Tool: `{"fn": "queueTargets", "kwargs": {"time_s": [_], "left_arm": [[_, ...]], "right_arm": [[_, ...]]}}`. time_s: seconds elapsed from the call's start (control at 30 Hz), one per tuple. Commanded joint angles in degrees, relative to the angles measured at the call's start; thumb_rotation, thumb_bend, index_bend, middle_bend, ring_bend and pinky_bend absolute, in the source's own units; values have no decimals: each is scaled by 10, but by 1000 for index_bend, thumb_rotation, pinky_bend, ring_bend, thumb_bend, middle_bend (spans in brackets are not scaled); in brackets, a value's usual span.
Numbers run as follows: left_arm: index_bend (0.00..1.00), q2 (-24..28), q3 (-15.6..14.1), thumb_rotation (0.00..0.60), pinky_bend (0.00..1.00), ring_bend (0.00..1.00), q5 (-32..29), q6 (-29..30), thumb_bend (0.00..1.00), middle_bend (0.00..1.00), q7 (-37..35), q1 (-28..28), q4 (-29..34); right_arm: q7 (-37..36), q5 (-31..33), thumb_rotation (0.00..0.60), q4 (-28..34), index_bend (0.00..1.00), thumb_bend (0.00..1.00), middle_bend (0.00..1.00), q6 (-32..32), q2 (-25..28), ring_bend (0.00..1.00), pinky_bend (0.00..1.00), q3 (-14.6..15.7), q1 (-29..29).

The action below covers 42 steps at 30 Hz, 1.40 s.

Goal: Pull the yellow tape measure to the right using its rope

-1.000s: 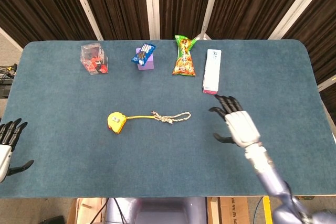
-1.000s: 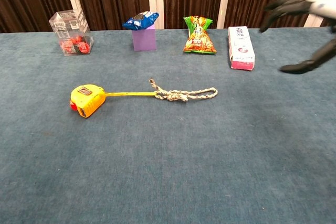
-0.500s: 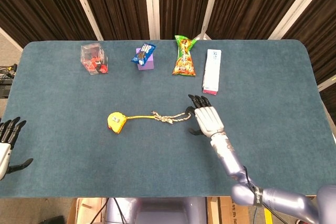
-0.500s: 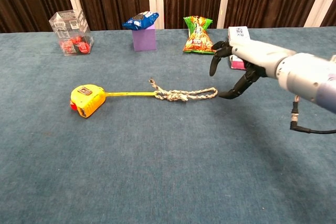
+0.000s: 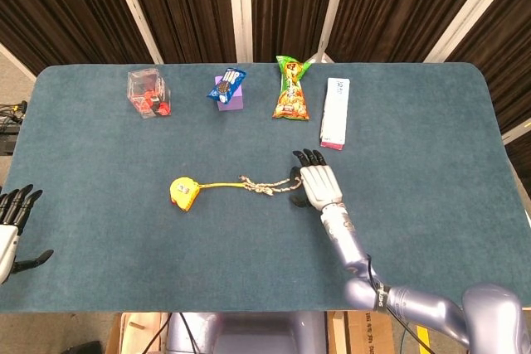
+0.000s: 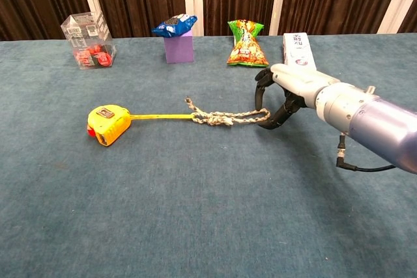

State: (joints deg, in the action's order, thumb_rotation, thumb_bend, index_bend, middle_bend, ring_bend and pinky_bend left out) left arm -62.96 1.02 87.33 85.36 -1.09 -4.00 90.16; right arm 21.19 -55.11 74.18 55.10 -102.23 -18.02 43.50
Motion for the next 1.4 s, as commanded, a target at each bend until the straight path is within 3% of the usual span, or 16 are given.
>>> {"fn": "queueTargets", "kwargs": {"time_s": [0.03,1.4], "left_arm": [[0,0,0,600,0,0,-1,0,0,0,-1,0,1],[0,4,2,600,0,0,-13,-10,0,0,-10,-2,9]], "right_arm": [[-7,2,600,-6,539,352,137,0,-5,0,0,-2,2],[-18,20,600,-55,545,383,137,3,-46,0,0,-2,15]]}}
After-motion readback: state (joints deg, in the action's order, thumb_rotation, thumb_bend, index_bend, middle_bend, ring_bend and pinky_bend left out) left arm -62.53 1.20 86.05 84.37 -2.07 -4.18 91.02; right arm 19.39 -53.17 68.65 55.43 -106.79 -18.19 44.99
